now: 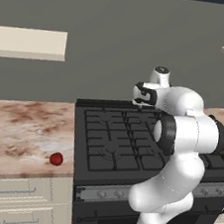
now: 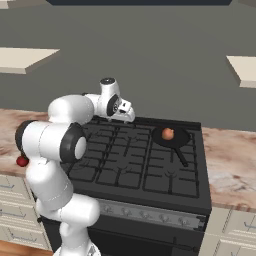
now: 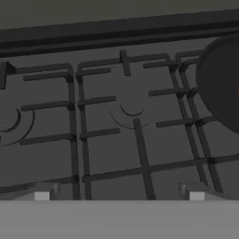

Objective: Place the pan on the rear right burner on the stove. Then place the tomato and the onion in the pan and turn on the rear right burner.

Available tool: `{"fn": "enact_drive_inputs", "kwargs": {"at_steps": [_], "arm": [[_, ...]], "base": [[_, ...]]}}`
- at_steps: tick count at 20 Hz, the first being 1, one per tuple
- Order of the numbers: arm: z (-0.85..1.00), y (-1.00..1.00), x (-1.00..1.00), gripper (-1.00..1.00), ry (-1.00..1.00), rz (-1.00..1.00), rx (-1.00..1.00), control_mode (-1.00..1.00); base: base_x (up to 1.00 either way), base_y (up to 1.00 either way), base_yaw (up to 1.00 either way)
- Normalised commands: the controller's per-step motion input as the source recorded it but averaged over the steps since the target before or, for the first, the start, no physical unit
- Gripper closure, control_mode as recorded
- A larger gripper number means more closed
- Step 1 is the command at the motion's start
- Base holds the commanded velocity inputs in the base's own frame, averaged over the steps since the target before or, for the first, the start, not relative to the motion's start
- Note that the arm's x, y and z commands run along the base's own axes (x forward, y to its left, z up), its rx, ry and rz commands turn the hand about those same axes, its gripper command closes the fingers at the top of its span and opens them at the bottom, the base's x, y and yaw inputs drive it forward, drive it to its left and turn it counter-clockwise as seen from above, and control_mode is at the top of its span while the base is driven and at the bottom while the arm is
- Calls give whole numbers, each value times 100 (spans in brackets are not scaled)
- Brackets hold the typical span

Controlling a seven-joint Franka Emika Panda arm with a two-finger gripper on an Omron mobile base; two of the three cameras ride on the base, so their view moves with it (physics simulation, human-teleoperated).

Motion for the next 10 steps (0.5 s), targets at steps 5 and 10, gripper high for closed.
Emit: {"fn": "enact_drive_inputs", "kwargs": {"at_steps": [5, 10], "arm": [[18, 53, -21, -100, 13, 11, 0, -100], [0, 41, -13, -100, 10, 14, 0, -100]], "base": [[0, 0, 0], [0, 0, 0]]}}
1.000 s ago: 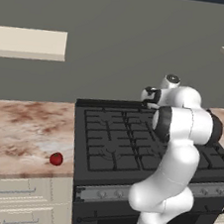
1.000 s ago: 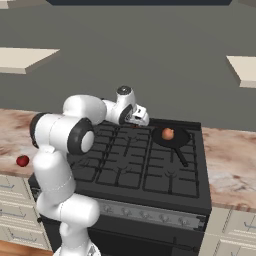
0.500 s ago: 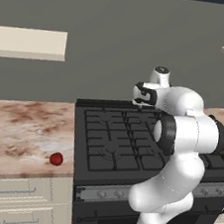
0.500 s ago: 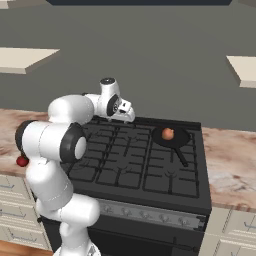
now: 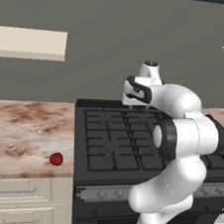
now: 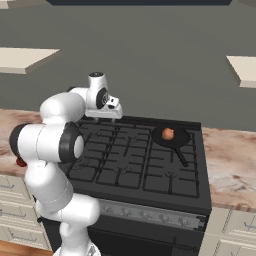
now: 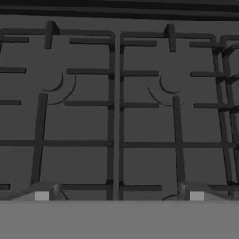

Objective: Place the pan on the rear right burner on the stove. Then place the tomato and the onion in the pan and turn on the rear right burner.

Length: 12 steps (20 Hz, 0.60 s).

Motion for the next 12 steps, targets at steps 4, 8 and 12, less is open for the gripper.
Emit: {"fn": "enact_drive_inputs", "kwargs": {"at_steps": [4, 8, 12], "arm": [[0, 39, -18, -100, 9, 14, 0, -100], [0, 34, -25, -100, 8, 14, 0, -100], [0, 25, -20, -100, 1, 18, 0, -100]], "base": [[0, 0, 0], [0, 0, 0], [0, 0, 0]]}}
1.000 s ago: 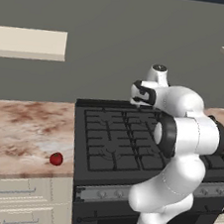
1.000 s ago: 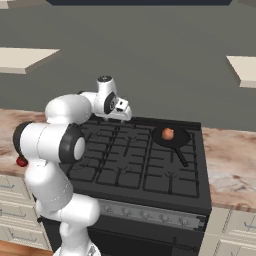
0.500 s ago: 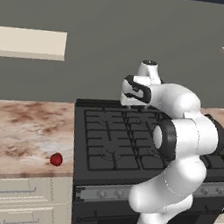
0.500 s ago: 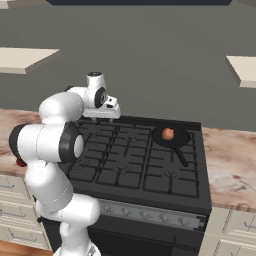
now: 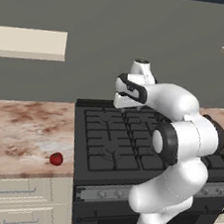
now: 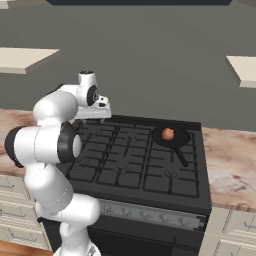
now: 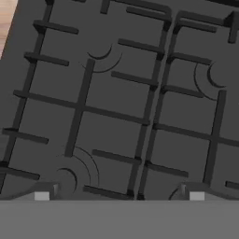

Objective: Place the pan on the rear right burner on the stove. Then place the tomato and the onion in the pan and turn on the rear right burner.

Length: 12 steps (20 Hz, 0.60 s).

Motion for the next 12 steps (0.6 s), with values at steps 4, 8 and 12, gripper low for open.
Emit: {"fn": "enact_drive_inputs", "kwargs": {"at_steps": [4, 8, 12], "arm": [[0, 35, -14, -100, 5, 16, 0, -100], [0, 32, -3, -100, 5, 11, 0, -100], [0, 47, -10, -100, 1, 10, 0, -100]], "base": [[0, 0, 0], [0, 0, 0], [0, 0, 0]]}}
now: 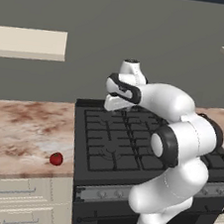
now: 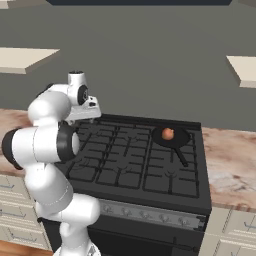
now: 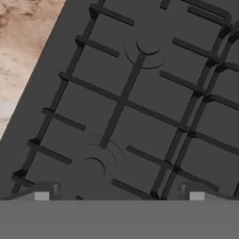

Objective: Place the pan on the rear right burner on the stove. Then place the tomato and the onion in the pan and turn on the rear right burner.

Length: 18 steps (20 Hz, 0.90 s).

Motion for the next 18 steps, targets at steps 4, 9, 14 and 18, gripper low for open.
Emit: {"fn": "enact_drive_inputs", "kwargs": {"at_steps": [4, 9, 14, 18], "arm": [[0, 55, -26, -100, 0, 10, 0, -100], [0, 57, -23, -100, 0, 10, 2, -100], [0, 49, -27, -100, 0, 12, 7, -100], [0, 29, -53, -100, 0, 13, 13, -100]], "base": [[0, 0, 0], [0, 0, 0], [0, 0, 0], [0, 0, 0]]}}
